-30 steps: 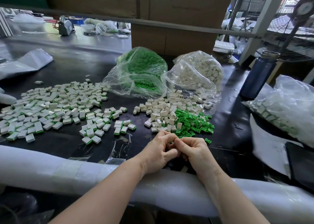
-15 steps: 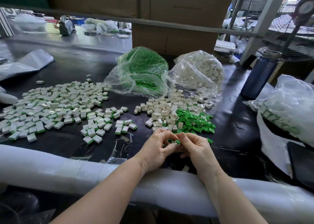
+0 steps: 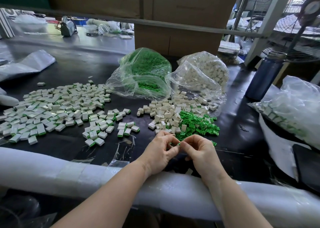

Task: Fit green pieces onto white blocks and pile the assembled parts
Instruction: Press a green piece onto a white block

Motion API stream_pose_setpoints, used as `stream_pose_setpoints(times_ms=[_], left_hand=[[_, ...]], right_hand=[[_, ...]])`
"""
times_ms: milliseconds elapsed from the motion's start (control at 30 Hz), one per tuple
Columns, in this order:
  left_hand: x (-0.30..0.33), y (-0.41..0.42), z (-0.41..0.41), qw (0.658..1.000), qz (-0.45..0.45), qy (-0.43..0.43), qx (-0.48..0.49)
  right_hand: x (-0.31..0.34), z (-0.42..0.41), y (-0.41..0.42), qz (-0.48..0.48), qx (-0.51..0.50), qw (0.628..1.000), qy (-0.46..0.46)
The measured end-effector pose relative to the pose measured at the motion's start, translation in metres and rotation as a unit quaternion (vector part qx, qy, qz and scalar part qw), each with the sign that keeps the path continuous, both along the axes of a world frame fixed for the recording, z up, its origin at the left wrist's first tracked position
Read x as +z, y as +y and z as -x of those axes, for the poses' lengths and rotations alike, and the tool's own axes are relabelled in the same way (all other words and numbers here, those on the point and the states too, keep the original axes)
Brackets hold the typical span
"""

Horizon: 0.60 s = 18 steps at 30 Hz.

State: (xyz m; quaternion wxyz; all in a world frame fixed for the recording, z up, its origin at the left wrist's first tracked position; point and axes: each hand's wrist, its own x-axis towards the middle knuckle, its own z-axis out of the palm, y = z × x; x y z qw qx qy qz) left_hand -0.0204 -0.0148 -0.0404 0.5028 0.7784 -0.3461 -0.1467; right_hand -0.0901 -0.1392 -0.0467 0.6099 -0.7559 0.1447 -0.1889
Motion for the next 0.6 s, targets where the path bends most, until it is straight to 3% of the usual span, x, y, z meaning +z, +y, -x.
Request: stream_pose_setpoints(times_ms=[333, 600], left_hand=[[-0.0011, 0.0017, -0.0011, 0.999, -0.014, -0.018, 0.025], [-0.0027, 0.0033, -0.0047, 0.98, 0.096, 0.078, 0.159]], right_hand=[[0.0004, -0.0001, -0.0002, 0.001, -0.021, 1.0, -0.017], [0.0048, 0.0023, -0.0014, 0.034, -0.084, 0.996, -0.019]])
